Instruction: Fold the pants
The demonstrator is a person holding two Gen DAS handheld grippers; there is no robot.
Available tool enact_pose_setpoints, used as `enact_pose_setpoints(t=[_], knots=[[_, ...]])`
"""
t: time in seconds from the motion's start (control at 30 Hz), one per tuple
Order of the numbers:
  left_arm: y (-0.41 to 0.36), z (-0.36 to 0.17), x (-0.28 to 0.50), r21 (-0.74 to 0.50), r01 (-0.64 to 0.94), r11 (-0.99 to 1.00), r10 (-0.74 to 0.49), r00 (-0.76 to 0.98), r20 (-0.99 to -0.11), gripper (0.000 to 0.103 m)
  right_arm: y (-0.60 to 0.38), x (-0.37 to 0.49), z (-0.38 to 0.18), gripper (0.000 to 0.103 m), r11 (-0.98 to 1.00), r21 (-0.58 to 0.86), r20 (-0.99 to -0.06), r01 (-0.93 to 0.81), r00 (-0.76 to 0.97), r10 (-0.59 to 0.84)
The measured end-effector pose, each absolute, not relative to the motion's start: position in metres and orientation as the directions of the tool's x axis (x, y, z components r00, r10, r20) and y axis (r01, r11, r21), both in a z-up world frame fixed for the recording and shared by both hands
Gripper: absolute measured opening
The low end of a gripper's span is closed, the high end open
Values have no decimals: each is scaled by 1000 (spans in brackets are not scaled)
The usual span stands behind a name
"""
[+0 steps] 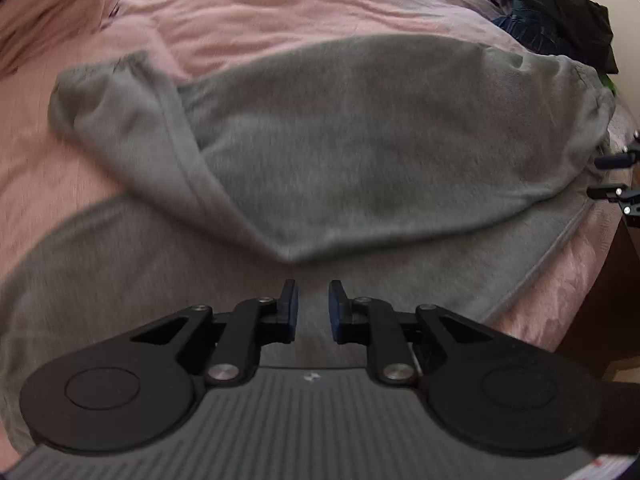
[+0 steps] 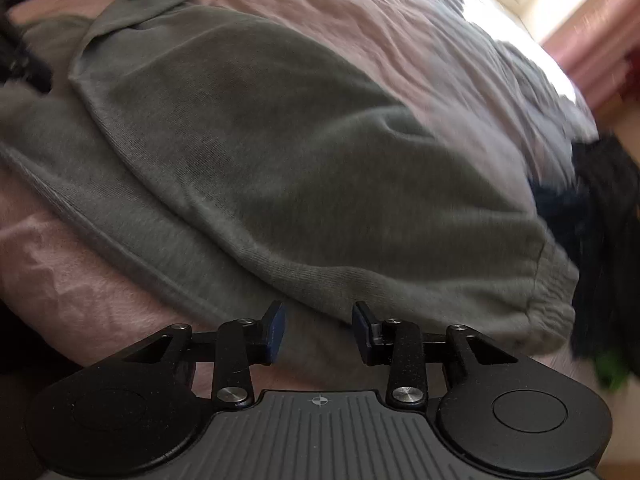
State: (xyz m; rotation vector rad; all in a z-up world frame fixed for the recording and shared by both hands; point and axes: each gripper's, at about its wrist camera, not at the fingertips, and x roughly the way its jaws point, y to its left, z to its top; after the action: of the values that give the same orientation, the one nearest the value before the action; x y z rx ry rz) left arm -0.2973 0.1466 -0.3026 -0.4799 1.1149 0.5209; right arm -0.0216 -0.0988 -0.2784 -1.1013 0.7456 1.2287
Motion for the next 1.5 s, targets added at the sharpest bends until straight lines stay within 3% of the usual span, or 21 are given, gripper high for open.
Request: enact_pose_setpoints(t=[0.07, 0.13, 0.23, 0.3, 0.37, 0.47, 0.53, 0.63, 0.77, 0.83, 1.03, 1.07, 1.1, 1.13, 1.17, 1.3, 1.43, 1.5], knots=[[147, -301, -312, -115, -651, 751, 157, 344, -926, 17, -110, -9, -274, 45, 143, -151, -916, -978, 193, 353], [156, -296, -324, -91, -676, 731, 201, 341, -918, 22, -123, 16, -265, 46, 360, -41, -901, -932, 190, 391], [175, -287, -335, -49, -718, 694, 276, 329, -903, 27, -146, 68, -257, 46, 679, 185, -849, -711, 232, 474], [186, -283, -340, -40, -749, 661, 312, 323, -894, 29, -166, 101, -263, 46, 789, 364, -811, -495, 247, 529], [200, -281, -341, -33, -779, 626, 348, 317, -882, 31, -179, 127, -273, 46, 803, 492, -770, -335, 262, 581], [219, -279, -332, -7, -809, 588, 402, 299, -865, 38, -178, 149, -288, 46, 804, 531, -750, -267, 292, 593], [235, -277, -320, 0, -821, 571, 421, 293, -858, 53, -178, 164, -299, 46, 813, 538, -760, -223, 289, 582], [261, -280, -294, 10, -840, 542, 452, 281, -847, 66, -179, 177, -311, 46, 807, 564, -761, -176, 271, 590], [294, -295, -245, 91, -831, 549, 492, 234, -839, 68, -182, 183, -316, 46, 802, 571, -759, -176, 259, 597], [308, -310, -220, 168, -802, 574, 499, 180, -848, 62, -183, 185, -316, 46, 801, 573, -760, -174, 253, 599], [345, -348, -186, 317, -767, 558, 563, 69, -824, 57, -178, 190, -316, 46, 799, 567, -763, -199, 239, 601], [351, -354, -185, 319, -772, 550, 556, 53, -829, 50, -177, 190, -316, 46, 799, 565, -763, -207, 237, 601], [355, -360, -187, 317, -775, 547, 547, 44, -836, 28, -177, 191, -316, 46, 799, 563, -764, -212, 234, 601], [359, -363, -191, 300, -779, 551, 531, 50, -846, 7, -176, 191, -315, 42, 802, 556, -768, -218, 234, 596], [360, -360, -197, 278, -792, 543, 530, 67, -846, 6, -175, 191, -314, 22, 799, 555, -766, -232, 232, 600], [355, -309, -252, 147, -905, 400, 592, 133, -795, 5, -170, 197, -301, 20, 798, 537, -775, -274, 215, 595], [331, -234, -375, -84, -992, 91, 649, 123, -750, 3, -173, 205, -284, 19, 784, 538, -772, -310, 193, 606], [305, -223, -441, -213, -973, -85, 628, 113, -770, 3, -173, 207, -279, 19, 778, 540, -772, -321, 178, 610]])
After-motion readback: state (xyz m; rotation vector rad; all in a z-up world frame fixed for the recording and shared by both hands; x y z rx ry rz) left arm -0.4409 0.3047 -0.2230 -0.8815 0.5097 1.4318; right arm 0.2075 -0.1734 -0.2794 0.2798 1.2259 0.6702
